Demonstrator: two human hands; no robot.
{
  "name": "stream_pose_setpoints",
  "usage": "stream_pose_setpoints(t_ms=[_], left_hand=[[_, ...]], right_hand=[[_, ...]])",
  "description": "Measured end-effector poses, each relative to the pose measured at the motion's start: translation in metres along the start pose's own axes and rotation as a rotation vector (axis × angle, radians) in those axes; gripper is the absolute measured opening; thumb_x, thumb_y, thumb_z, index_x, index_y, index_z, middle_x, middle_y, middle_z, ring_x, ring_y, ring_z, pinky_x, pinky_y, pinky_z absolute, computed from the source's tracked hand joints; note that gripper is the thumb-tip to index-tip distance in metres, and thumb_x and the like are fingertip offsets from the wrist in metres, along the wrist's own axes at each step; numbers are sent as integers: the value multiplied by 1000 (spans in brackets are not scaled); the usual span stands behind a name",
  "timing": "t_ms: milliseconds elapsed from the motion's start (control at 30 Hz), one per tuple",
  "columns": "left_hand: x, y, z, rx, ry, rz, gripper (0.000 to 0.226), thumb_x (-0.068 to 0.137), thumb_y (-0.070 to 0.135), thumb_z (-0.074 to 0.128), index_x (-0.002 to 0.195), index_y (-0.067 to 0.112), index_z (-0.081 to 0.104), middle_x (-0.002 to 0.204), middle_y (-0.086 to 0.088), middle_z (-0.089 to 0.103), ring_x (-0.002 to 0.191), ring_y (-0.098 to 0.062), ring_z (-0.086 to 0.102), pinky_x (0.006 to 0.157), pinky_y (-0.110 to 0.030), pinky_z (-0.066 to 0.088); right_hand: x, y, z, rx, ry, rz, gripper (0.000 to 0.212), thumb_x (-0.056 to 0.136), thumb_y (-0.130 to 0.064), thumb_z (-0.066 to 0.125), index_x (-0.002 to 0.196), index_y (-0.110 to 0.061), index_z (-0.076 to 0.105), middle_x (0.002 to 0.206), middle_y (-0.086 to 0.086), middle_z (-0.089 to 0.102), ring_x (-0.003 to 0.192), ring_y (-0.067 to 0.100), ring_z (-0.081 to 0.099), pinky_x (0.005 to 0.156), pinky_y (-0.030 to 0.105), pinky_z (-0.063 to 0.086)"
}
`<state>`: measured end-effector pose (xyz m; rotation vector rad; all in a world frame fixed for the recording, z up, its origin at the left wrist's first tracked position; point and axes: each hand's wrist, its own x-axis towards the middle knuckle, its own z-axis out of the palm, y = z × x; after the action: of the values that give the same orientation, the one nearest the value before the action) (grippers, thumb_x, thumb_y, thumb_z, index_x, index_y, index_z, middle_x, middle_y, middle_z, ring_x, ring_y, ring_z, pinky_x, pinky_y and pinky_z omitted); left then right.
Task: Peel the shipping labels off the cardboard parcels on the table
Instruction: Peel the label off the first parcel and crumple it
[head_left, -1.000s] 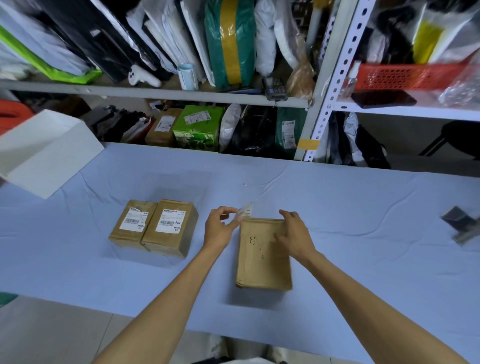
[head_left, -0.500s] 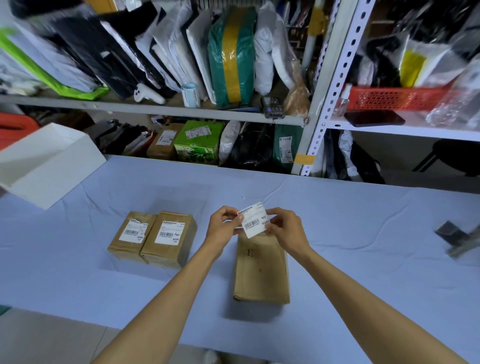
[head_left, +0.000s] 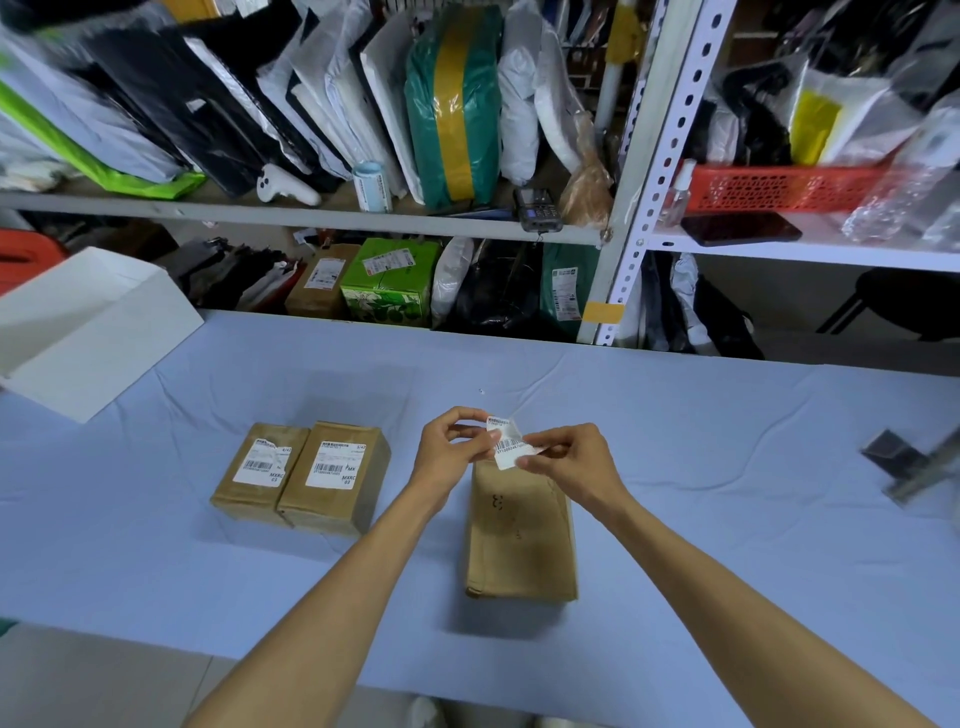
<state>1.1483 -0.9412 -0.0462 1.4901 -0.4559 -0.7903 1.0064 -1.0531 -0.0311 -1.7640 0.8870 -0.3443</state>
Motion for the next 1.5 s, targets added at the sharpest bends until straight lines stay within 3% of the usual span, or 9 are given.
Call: stream_pose_setpoints(t_ms=[133,333,433,533,700,967,1200,1367,1500], left_hand=[[-4,0,1,15,-81,-6,25,81,6,74,105,13,73,100,-11,70,95,-20,68,74,-26,58],[-8,1,11,267,-93,45,4,84,15,71,87,13,74,87,1,73,83,-11,67,79,-22,53],[-10,3,16,213,-76,33,4,84,14,71,87,14,73,87,0,70,87,-13,66,78,-29,58],[-12,6,21,154,-15,29,20,82,9,73,99,18,70,93,-8,68,89,-15,67,71,-34,61],[-15,7,25,127,82,37,12,78,11,77,88,14,72,84,-5,69,73,-10,70,72,-32,61],[-17,12,21,199,223,91,15,76,10,79,89,10,71,80,-5,71,68,-13,71,63,-25,60],[-16,17,12,195,158,118,8,73,8,81,78,15,77,74,0,74,71,-13,71,65,-30,60],[-18,22,9,193,63,116,10,77,8,78,84,16,77,79,2,75,76,-12,72,70,-26,59],[-21,24,9,220,-63,78,14,81,11,74,94,14,77,94,1,75,90,-11,71,83,-25,57]], right_hand=[[-2,3,-1,-65,50,-98,5,78,-13,77,79,-17,74,74,-6,67,64,2,61,59,14,44],[-4,3,1,44,111,-88,7,79,-7,72,74,-11,75,70,2,71,66,17,68,62,22,51],[-4,-1,5,151,151,-80,13,81,1,68,90,-4,76,78,8,74,71,17,72,64,18,55],[-5,-7,6,235,189,-41,30,84,2,66,111,-11,64,82,14,72,71,21,73,68,24,58],[-5,-11,9,260,278,-20,10,73,-3,78,82,-5,73,70,8,72,64,18,72,61,22,58],[-1,-11,14,122,53,-85,19,85,-2,66,99,-10,76,89,-2,75,86,6,70,78,17,54],[-2,-14,13,264,81,-78,20,76,-1,75,94,-11,76,81,5,76,76,17,73,71,22,58],[-2,-16,13,234,114,-68,12,67,-3,81,74,-12,76,72,3,73,71,19,71,70,32,59],[-3,-21,14,163,169,-68,13,67,-3,79,67,-15,75,65,0,72,65,14,70,66,30,59]])
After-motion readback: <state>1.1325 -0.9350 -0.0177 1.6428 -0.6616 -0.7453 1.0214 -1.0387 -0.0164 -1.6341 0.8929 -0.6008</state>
